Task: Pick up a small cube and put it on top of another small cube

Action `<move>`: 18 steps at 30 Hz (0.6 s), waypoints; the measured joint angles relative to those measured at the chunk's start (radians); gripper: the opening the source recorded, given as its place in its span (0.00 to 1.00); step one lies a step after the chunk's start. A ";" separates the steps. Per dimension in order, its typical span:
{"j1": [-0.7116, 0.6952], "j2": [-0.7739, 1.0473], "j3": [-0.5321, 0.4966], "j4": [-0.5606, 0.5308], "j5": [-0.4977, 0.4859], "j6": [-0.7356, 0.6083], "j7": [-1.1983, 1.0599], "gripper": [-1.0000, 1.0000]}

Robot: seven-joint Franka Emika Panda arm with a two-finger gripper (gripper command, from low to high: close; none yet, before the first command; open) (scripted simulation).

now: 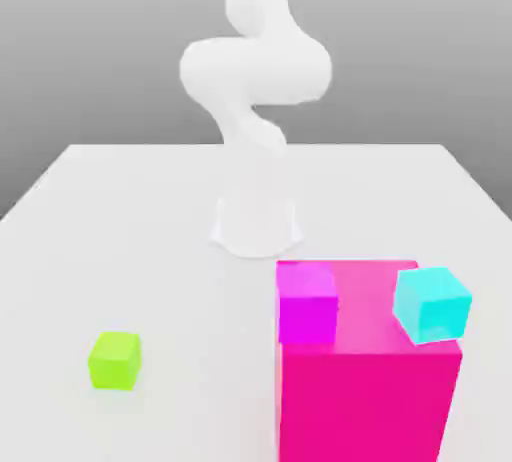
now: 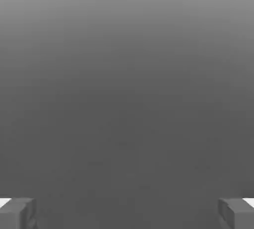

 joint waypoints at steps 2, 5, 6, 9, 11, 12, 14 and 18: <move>-0.061 0.067 0.025 -0.030 -0.018 0.037 0.099 0.50; -0.144 0.163 0.055 -0.072 -0.047 0.088 0.241 0.50; -0.171 0.195 0.063 -0.086 -0.056 0.105 0.288 0.50; -0.244 0.290 0.082 -0.128 -0.085 0.156 0.429 0.50; -0.290 0.354 0.090 -0.155 -0.102 0.190 0.522 0.50; -0.311 0.386 0.092 -0.169 -0.111 0.206 0.569 0.50; -0.351 0.449 0.094 -0.197 -0.126 0.241 0.659 0.50; -0.413 0.573 0.081 -0.253 -0.141 0.309 0.831 0.50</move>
